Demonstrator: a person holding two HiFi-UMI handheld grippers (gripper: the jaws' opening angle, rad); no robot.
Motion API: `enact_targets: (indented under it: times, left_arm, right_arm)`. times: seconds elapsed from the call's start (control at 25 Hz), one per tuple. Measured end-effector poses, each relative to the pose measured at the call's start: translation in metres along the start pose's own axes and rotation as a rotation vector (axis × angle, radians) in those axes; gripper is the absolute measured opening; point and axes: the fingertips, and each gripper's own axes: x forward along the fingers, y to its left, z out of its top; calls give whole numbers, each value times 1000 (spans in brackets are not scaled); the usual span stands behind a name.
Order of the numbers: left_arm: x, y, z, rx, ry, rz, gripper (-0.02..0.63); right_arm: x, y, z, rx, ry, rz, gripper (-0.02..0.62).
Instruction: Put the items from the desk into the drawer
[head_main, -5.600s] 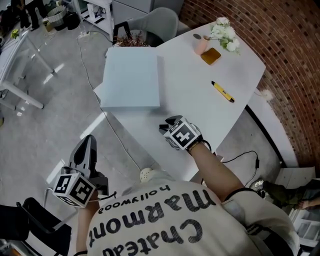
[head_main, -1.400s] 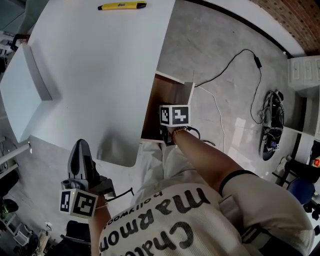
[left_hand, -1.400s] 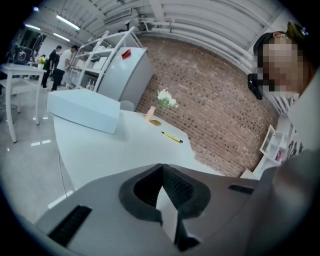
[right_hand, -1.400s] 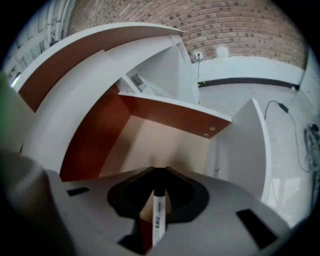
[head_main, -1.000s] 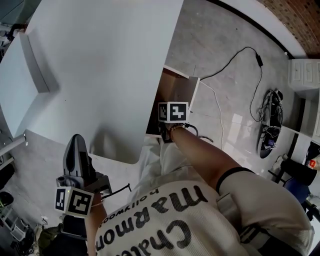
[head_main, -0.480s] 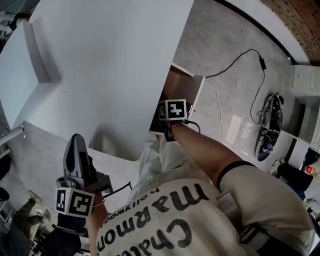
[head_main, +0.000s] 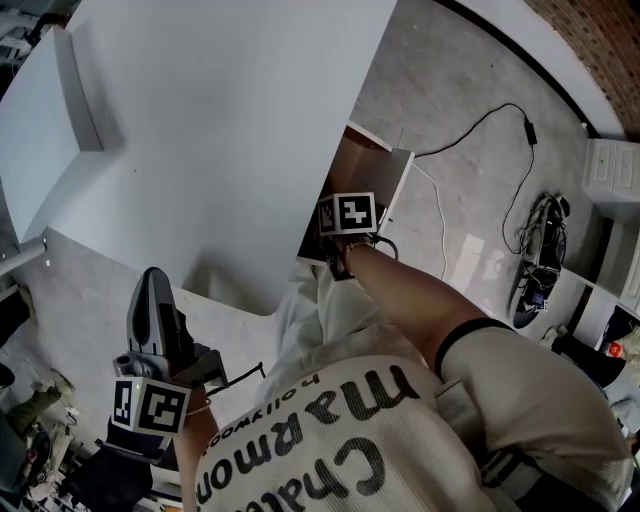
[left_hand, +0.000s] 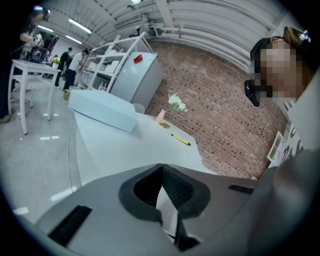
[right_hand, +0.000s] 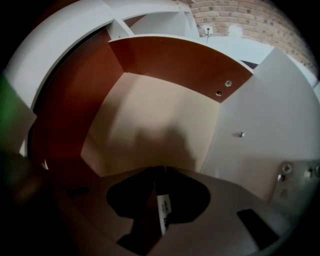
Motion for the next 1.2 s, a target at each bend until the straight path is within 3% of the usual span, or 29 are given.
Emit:
enact_targets:
  times: [0.16, 0.44, 0.6, 0.76, 0.96, 1.2]
  left_arm:
    - [-6, -6, -3, 1, -8, 8, 2]
    - [-20, -12, -4, 3, -38, 31, 2]
    - [-30, -20, -7, -11, -60, 35, 2]
    - [-38, -36, -5, -14, -87, 25, 2]
    - [-53, -69, 2, -21, -132, -1, 2]
    - [-71, -120, 16, -65, -202, -54, 2]
  right_arm:
    - [-3, 3, -6, 11, 37, 28, 84]
    - [-9, 10, -8, -64, 41, 56, 106]
    - [-25, 13, -2, -95, -1, 59, 117]
    - [-54, 18, 10, -142, -86, 73, 115]
    - [-113, 27, 23, -100, -184, 137, 101]
    - [-227, 35, 62, -207, -444, 129, 26]
